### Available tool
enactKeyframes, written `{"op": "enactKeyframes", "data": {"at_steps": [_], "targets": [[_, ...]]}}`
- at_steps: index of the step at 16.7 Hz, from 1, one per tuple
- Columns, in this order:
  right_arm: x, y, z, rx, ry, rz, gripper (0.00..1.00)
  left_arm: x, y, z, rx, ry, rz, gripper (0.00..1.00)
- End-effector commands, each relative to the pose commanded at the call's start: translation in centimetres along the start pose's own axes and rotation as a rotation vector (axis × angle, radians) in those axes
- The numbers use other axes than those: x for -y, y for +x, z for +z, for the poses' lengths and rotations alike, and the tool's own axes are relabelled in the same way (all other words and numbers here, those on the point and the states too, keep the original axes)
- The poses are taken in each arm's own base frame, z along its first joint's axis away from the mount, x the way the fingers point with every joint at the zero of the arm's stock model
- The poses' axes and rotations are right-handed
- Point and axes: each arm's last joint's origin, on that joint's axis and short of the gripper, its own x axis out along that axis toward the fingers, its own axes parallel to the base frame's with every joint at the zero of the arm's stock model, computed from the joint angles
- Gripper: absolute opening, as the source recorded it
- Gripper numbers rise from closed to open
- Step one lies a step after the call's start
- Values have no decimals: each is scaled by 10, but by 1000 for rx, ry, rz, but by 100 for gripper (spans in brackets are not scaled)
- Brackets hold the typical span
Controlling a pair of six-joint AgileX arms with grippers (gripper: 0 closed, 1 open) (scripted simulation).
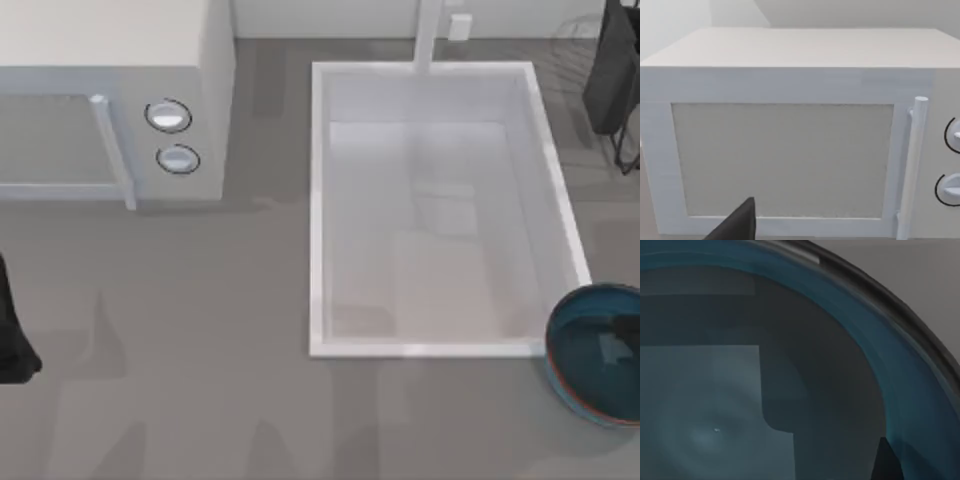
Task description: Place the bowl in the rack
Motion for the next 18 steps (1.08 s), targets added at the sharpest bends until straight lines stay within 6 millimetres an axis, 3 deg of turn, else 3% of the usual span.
{"op": "enactKeyframes", "data": {"at_steps": [7,10,14,18], "targets": [[0,-1,0,2,0,0,0,0,0,0,0,0,0,100],[-1,-15,10,1,-2,0,0,0,0,0,0,0,0,100],[-2,-68,32,-7,-1,-2,0,0,0,0,0,0,0,100],[-3,-137,33,-46,1,-3,0,0,0,0,0,0,0,100]]}}
